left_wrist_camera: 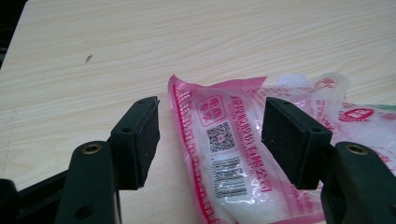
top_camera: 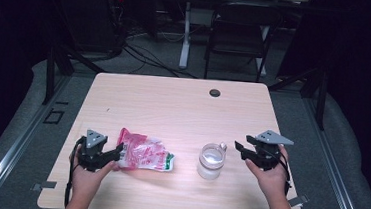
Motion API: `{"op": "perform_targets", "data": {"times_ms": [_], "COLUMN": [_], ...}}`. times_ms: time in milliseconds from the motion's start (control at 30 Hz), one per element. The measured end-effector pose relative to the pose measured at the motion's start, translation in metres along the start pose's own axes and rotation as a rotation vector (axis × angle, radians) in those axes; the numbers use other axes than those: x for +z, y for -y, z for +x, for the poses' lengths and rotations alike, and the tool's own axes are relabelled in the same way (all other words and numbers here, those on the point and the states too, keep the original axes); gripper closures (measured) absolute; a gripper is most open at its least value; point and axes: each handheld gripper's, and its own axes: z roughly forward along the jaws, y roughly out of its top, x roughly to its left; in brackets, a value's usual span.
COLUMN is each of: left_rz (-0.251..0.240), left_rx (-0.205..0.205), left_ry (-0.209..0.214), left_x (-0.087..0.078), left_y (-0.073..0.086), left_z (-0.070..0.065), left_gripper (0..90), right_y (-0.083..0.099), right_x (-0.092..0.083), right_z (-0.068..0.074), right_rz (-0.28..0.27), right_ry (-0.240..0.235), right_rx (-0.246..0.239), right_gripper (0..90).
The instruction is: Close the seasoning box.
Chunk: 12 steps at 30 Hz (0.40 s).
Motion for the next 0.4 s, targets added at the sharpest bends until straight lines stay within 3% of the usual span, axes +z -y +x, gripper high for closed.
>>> {"op": "perform_targets", "data": {"times_ms": [300,400], "left_rz": [0.023,0.021], "left_rx": [-0.035,-0.045], "left_ry": [-0.011,-0.014], "left_x": [0.007,0.008], "left_y": [0.002,0.002], "left_z": [0.011,0.014], "left_gripper": [36.6,36.5], "right_y": [0.012,0.014], "right_x": [0.005,0.003], "right_z": [-0.008,-0.012], "right_rz": [0.052,0.047], "right_ry": [0.048,0.063], "right_rx": [0.066,0.089], "right_gripper": [47.3,46.9]}}
